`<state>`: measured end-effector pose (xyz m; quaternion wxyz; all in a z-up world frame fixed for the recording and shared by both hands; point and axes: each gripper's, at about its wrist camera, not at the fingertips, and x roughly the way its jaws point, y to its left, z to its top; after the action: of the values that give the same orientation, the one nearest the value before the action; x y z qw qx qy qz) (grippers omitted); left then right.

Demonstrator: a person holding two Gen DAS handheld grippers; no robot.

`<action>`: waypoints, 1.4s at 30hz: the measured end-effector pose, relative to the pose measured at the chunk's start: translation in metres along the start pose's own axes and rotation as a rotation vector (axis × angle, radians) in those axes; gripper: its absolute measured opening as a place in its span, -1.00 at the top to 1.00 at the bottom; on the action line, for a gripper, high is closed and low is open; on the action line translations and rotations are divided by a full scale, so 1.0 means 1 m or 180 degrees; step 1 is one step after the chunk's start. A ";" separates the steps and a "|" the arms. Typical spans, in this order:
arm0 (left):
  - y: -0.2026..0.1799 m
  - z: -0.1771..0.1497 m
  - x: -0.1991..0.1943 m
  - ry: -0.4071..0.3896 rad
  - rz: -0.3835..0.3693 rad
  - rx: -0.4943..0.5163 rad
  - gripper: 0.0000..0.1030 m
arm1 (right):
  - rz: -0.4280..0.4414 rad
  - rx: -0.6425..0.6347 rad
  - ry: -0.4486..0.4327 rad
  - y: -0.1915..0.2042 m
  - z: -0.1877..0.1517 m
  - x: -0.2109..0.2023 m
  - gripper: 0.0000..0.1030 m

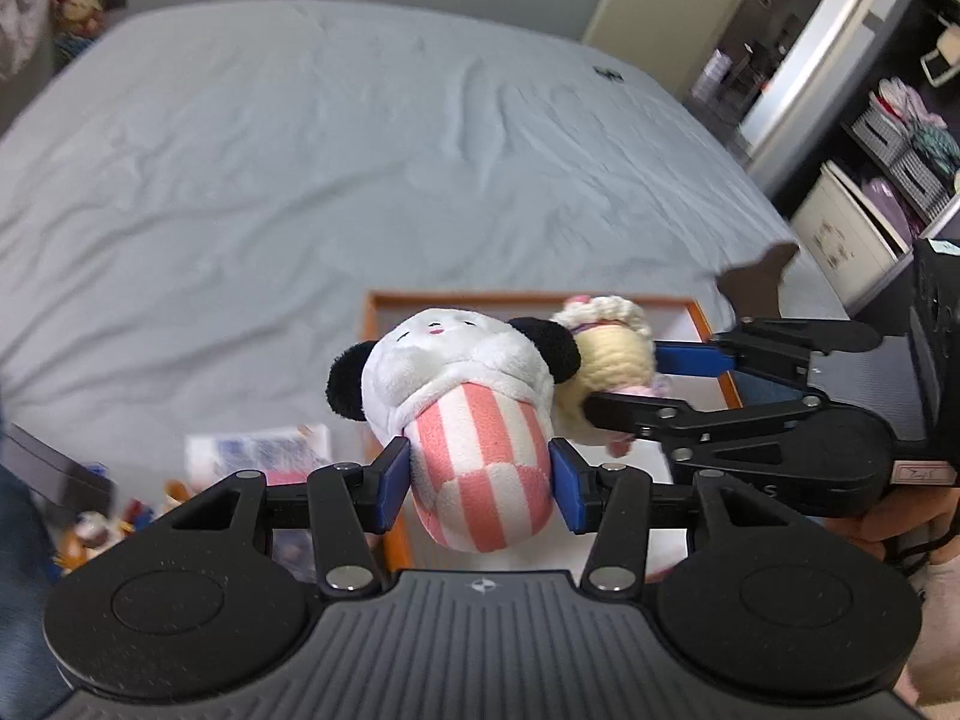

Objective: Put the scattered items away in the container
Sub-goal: 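Carry both plush keychains over the shoebox and open both tools to drop them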

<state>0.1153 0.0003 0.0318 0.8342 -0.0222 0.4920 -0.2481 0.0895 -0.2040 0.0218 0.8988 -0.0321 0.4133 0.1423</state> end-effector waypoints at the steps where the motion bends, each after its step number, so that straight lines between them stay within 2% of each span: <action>1: -0.004 -0.003 0.005 0.0017 0.0042 0.0045 -0.10 | 0.0002 0.0019 0.0028 -0.001 -0.006 0.001 -0.03; 8: -0.023 -0.026 0.024 -0.0064 0.0158 0.0343 -0.10 | 0.0029 0.0110 0.0187 -0.010 -0.042 0.012 -0.03; 11: -0.026 -0.034 0.034 0.0004 0.0153 0.0416 -0.10 | 0.0041 0.0195 0.0256 -0.011 -0.051 0.021 -0.03; 14: -0.030 -0.041 0.044 0.0068 0.0253 0.0510 -0.10 | 0.0075 0.0258 0.0321 -0.012 -0.062 0.027 -0.03; 22: -0.030 -0.055 0.071 0.0239 0.0373 0.0463 -0.12 | 0.0132 0.0387 0.0320 -0.015 -0.082 0.036 -0.08; 26: -0.032 -0.056 0.076 0.0346 0.0486 0.0446 -0.13 | 0.0127 0.0376 0.0413 -0.010 -0.084 0.039 -0.12; 31: -0.039 -0.060 0.078 0.0397 0.0599 0.0532 -0.16 | 0.0273 0.0446 0.0596 -0.018 -0.091 0.044 -0.18; 34: -0.037 -0.062 0.077 0.0412 0.0568 0.0536 -0.17 | 0.0364 0.0438 0.0631 -0.018 -0.095 0.042 -0.22; 37: -0.032 -0.064 0.073 0.0404 0.0440 0.0459 -0.19 | 0.0448 0.0538 0.0622 -0.021 -0.095 0.036 -0.47; 40: -0.025 -0.065 0.065 0.0393 0.0281 0.0361 -0.19 | 0.0448 0.0538 0.0562 -0.020 -0.093 0.029 -0.50; 42: -0.023 -0.067 0.059 0.0319 0.0252 0.0346 -0.15 | 0.0470 0.0707 0.0514 -0.026 -0.089 0.027 -0.50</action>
<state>0.0738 -0.0318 -0.0436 0.8176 0.0549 0.5194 -0.2421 0.0481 -0.2385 -0.0588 0.8478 0.0866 0.4986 0.1584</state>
